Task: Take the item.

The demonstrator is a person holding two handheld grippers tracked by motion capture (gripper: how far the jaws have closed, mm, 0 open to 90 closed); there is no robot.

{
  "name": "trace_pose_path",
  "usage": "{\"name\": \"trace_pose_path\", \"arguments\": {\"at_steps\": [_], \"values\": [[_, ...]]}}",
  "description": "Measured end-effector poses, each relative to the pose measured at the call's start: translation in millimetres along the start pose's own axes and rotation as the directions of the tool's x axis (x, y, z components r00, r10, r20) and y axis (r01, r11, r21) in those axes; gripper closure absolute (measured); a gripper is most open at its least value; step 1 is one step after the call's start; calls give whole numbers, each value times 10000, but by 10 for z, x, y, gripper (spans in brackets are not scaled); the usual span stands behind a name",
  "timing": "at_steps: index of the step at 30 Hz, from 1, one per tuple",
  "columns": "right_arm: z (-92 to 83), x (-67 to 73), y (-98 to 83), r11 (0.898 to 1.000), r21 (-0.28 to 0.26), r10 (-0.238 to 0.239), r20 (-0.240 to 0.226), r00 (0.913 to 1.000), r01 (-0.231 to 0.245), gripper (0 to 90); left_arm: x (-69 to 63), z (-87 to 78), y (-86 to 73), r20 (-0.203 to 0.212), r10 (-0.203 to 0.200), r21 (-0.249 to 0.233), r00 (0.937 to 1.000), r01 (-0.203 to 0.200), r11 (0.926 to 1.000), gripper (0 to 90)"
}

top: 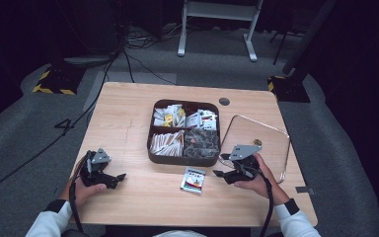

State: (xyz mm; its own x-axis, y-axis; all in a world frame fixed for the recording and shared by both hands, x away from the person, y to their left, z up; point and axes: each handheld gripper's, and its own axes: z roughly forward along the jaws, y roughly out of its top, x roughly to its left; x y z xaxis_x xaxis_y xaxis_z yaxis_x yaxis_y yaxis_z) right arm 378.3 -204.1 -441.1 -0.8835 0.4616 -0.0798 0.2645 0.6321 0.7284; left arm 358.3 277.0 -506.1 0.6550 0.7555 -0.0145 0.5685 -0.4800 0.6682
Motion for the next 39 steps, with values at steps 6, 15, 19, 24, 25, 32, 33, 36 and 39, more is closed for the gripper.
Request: {"name": "trace_pose_path", "arguments": {"at_steps": [6, 15, 19, 24, 25, 32, 33, 36, 39], "values": [[-88, -178, -58, 9999, 43, 112, 673, 9977, -115, 314, 1, 1, 0, 6, -1, 2, 10000, 1, 10000, 23], [-142, -464, -225, 9965, 214, 766, 1661, 9831, -812, 314, 0, 1, 1, 8, -11, 1, 10000, 11, 10000, 23], [-148, -570, -288, 9940, 274, 979, 2055, 9737, -1057, 311, 1, 0, 1, 7, 2, 11, 10000, -2, 10000, 23], [-164, -724, -372, 9884, 281, 1370, 2562, 9569, -1491, 311, 1, 0, 1, 8, 3, 12, 10000, -3, 10000, 23], [-165, -757, -392, 9859, 263, 1525, 2635, 9525, -1651, 312, 1, 0, 1, 8, 3, 12, 10000, -3, 10000, 23], [-159, -955, -544, 9723, 277, 2118, 3144, 9254, -2319, 320, 1, 1, 1, 8, 3, 11, 10000, -3, 10000, 23], [-156, -973, -558, 9716, 308, 2127, 3215, 9227, -2347, 321, 1, 1, 1, 9, 0, 10, 10000, 0, 10000, 23], [-138, -1023, -597, 9694, 320, 2181, 3420, 9140, -2433, 331, 1, 0, 1, 7, 1, 11, 10000, -1, 10000, 23], [-127, -1086, -648, 9645, 311, 2320, 3742, 8978, -2622, 332, 1, 0, 1, 8, 1, 12, 10000, -1, 10000, 23]]}}
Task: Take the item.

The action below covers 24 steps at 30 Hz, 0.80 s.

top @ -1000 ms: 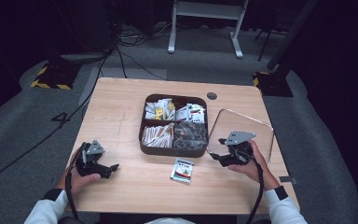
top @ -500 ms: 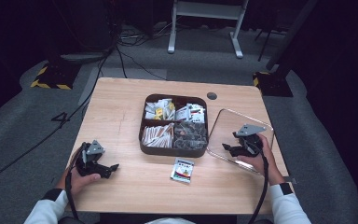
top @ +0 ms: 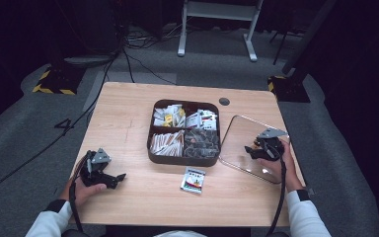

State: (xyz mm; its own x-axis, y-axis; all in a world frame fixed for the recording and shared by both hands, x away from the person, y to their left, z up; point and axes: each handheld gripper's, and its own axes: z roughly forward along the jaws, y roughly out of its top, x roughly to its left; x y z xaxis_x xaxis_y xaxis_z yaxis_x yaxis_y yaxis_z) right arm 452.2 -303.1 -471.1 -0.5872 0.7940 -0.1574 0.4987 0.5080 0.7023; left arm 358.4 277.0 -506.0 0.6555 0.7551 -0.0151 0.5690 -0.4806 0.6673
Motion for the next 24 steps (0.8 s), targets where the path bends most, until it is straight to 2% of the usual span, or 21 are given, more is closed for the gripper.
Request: {"name": "trace_pose_path", "arguments": {"at_steps": [3, 4, 6, 8, 11, 16, 18, 19, 24], "values": [[20, -106, -28, 9982, -91, 596, 56, 9982, -595, 336, -1, 1, 0, 0, -10, -9, 10000, 10, 10000, 23], [20, -106, -28, 9982, -91, 596, 56, 9982, -595, 336, -1, 1, 0, 0, -10, -9, 10000, 10, 10000, 23], [49, -226, -50, 9920, -197, 1249, 180, 9920, -1245, 344, 0, 0, 0, -1, 0, -1, 10000, 0, 10000, 23], [64, -240, -57, 9917, -159, 1283, 243, 9914, -1279, 346, 0, 0, 0, -2, 1, -2, 10000, -1, 10000, 23], [185, -264, -97, 9917, 337, 1233, 291, 9919, -1242, 356, 0, 0, 0, 2, 0, 0, 10000, 0, 10000, 23], [220, -290, -99, 9891, 311, 1437, 184, 9895, -1442, 391, -1, 2, 1, 7, -12, -4, 10000, 12, 10000, 22], [229, -309, -92, 9869, 295, 1586, 130, 9873, -1589, 452, -1, 3, 1, 4, -11, -7, 10000, 11, 10000, 22], [238, -322, -96, 9847, 250, 1727, -68, 9849, -1725, 491, -1, 2, 1, 7, -13, -5, 10000, 13, 10000, 22], [242, -333, -101, 9833, 187, 1818, -342, 9827, -1812, 561, 0, 3, 2, 0, -3, -11, 10000, 3, 10000, 22]]}}
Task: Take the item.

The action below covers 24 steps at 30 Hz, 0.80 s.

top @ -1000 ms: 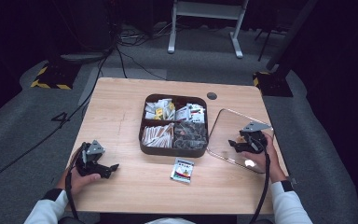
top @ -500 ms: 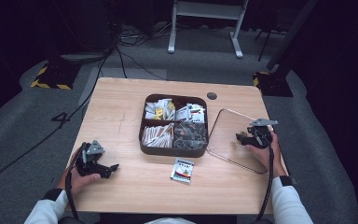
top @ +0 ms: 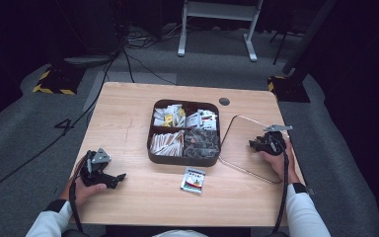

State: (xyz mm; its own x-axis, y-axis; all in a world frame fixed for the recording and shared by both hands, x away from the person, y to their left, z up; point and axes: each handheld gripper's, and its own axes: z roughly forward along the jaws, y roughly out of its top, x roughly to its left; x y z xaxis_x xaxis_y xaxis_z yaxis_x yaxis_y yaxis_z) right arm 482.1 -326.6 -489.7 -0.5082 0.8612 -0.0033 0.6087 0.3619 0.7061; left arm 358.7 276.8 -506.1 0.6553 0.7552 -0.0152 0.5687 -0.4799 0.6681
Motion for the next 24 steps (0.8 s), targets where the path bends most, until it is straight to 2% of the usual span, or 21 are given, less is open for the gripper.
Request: {"name": "trace_pose_path", "arguments": {"at_steps": [9, 12, 24], "values": [[-2, 5, -8, 9999, -105, -63, -69, 10000, 62, 589, 2, -1, 1, 27, 2, 21, 10000, -2, 10000, 22], [-4, 14, -11, 9997, -146, -185, 74, 9998, 186, 590, 3, 2, 3, 50, -22, 18, 10000, 22, 10000, 21], [-23, -25, -28, 9998, -155, -111, 10, 9999, 111, 591, 5, 5, 6, 95, -49, 29, 9999, 49, 10000, 19]]}}
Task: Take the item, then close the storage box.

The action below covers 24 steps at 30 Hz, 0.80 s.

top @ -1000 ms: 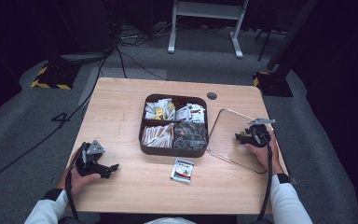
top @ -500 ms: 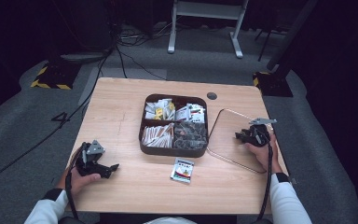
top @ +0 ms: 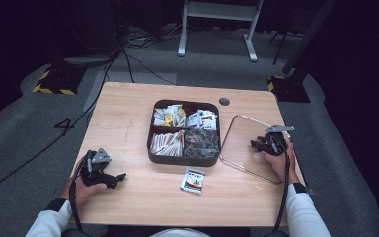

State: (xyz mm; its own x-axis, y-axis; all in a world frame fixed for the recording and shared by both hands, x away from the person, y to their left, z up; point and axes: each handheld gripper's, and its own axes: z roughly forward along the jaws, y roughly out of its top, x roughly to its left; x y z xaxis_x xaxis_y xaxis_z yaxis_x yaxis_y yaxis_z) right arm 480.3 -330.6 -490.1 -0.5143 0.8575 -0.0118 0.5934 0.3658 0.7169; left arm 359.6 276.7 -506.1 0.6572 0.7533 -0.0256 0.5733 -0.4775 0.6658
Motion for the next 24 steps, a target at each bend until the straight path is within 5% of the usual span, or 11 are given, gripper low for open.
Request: {"name": "trace_pose_path", "arguments": {"at_steps": [24], "values": [[-191, -1, 64, 9984, -539, -183, 155, 9997, 191, 591, 1, 0, 0, 6, 11, -2, 10000, -11, 10000, 21]]}}
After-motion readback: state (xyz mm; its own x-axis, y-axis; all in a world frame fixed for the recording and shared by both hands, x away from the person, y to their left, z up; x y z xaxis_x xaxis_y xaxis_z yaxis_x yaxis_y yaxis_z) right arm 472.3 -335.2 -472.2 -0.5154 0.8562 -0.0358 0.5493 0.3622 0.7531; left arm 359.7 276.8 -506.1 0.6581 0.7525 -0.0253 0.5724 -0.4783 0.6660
